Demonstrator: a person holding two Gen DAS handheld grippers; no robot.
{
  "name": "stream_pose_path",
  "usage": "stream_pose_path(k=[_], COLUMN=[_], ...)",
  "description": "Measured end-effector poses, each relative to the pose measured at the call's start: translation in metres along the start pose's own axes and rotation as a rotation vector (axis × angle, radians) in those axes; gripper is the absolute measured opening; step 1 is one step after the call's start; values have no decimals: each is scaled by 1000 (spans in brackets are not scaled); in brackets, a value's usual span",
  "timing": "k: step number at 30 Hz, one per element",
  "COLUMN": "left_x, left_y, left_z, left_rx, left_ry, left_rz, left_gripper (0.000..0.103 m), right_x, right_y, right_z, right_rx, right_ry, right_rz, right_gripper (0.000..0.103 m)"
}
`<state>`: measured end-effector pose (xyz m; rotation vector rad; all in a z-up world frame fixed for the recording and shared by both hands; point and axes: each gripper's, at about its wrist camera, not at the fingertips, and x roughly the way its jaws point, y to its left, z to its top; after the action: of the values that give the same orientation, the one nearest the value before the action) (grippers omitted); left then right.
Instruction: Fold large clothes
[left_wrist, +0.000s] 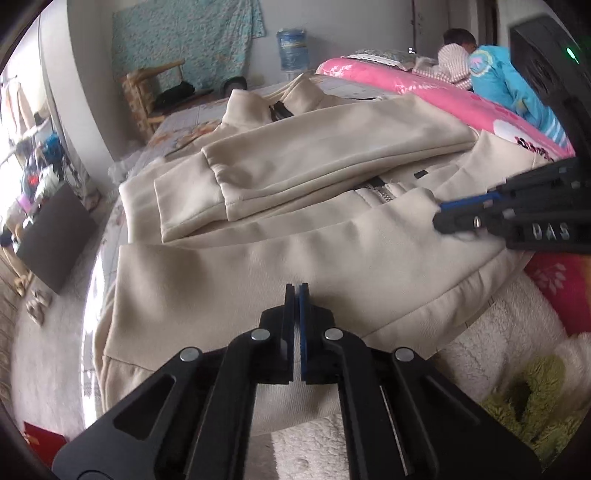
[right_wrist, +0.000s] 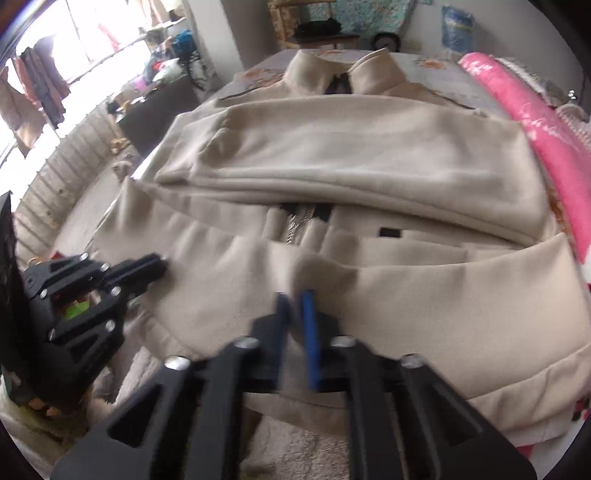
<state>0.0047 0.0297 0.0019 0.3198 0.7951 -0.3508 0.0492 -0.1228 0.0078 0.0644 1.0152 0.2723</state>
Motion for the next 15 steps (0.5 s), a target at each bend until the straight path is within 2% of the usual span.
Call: stream_pose_path(k=[3,7,10,13,15], left_x=[-21,-41,-12,19,22], left_y=[4,20,22,16,12], left_z=[13,33,32,18,11], left_rx=[19,-11,-22,-5,13], left_ry=[-59,-144,-98,-30,-50], left_rz=[20,30,44,47,72], left_gripper=[1,1,1,1,1], right_x=[-16,-44,-24,16,26], right_y=[7,10,6,2,-1], right_z=[4,19,27,26,22], right_rx=[0,-8,6,-4,-11], right_ry=[-47,-151,-153,-113,-123], right_rz=[-26,-33,-35,-88,-106], right_gripper=[5,5,5,3,3])
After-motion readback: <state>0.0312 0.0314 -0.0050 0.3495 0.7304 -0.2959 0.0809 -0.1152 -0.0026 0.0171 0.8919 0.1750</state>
